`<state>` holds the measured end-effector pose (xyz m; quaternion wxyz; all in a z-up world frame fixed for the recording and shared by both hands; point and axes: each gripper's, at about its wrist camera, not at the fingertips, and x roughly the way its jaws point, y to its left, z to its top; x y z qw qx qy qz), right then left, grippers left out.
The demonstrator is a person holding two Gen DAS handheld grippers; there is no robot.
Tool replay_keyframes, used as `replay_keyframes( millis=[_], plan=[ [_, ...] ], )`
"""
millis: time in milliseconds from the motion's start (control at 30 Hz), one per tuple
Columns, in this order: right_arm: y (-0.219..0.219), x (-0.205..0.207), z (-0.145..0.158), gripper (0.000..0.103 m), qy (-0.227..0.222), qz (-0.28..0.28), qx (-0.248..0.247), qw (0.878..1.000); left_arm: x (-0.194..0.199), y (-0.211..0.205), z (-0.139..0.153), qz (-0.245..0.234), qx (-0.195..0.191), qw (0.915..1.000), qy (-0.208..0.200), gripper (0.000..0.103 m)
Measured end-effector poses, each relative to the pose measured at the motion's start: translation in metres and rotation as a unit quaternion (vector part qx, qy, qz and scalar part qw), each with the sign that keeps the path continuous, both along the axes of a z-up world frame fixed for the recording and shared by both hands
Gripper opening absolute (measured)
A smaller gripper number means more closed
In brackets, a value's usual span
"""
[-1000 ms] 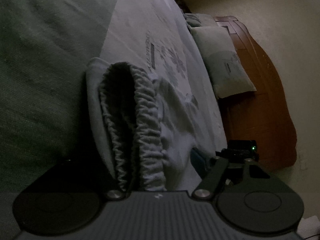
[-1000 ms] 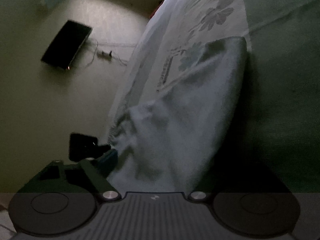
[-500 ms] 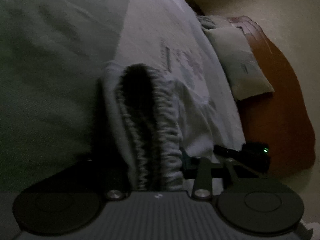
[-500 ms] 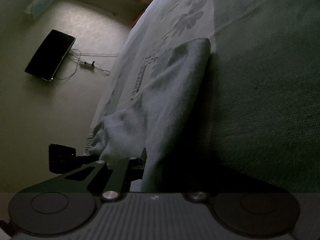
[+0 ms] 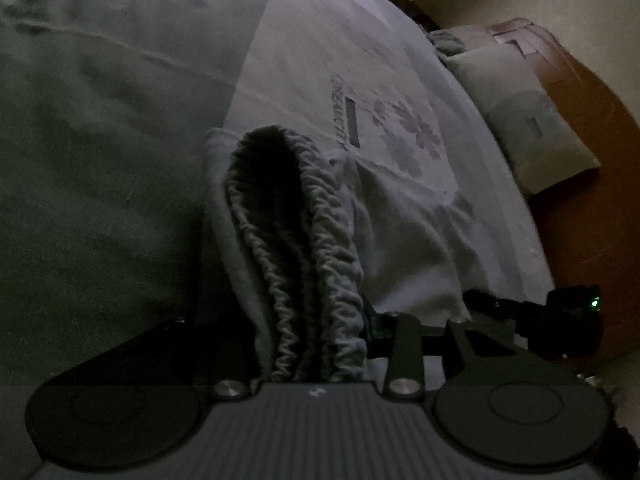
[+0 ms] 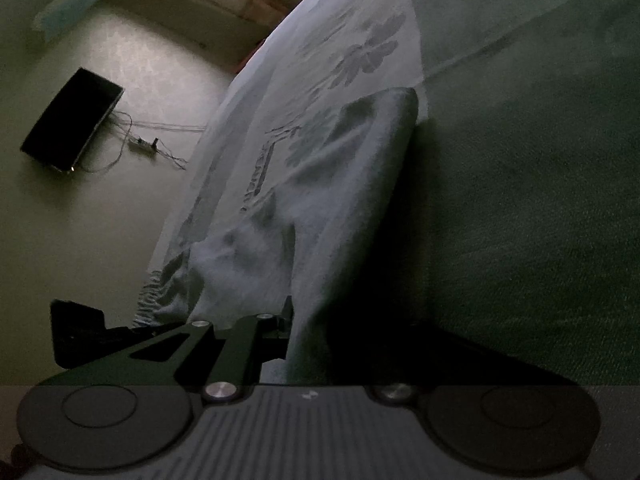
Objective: Fold clothes
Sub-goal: 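Fold the waistband over with the left gripper while the right gripper holds the fabric, then lift the folded sweatpants with both grippers and carry them toward the pillows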
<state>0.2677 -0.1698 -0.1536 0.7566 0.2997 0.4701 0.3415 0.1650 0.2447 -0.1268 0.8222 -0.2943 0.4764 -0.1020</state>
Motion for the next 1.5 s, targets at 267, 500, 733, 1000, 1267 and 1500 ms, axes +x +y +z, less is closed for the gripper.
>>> replay_keyframes(
  millis=[267, 500, 733, 1000, 1267, 1500],
  plan=[
    [0.006, -0.003, -0.001, 0.009, 0.011, -0.012, -0.002, 1.000, 0.004, -0.002, 0.002, 0.003, 0.008, 0.9999, 0.011, 0.038],
    [-0.001, 0.003, -0.011, 0.009, 0.038, -0.011, 0.031, 0.999, 0.001, 0.013, -0.008, 0.021, -0.047, 0.9986, 0.012, 0.038],
    [0.008, -0.004, 0.003, 0.009, 0.004, -0.009, -0.011, 1.000, 0.004, -0.009, 0.004, 0.017, 0.016, 0.9996, 0.015, 0.036],
    [0.011, -0.020, 0.034, 0.012, -0.042, 0.000, -0.023, 0.999, 0.005, -0.039, 0.032, 0.014, 0.090, 0.9958, 0.007, 0.032],
    [-0.008, -0.050, 0.074, 0.012, -0.110, 0.015, -0.027, 0.993, 0.015, -0.086, 0.084, -0.030, 0.126, 0.9908, -0.042, 0.031],
    [-0.079, -0.088, 0.113, 0.013, -0.176, -0.026, -0.051, 0.983, 0.045, -0.176, 0.120, -0.102, 0.150, 0.9802, -0.079, 0.030]
  ],
)
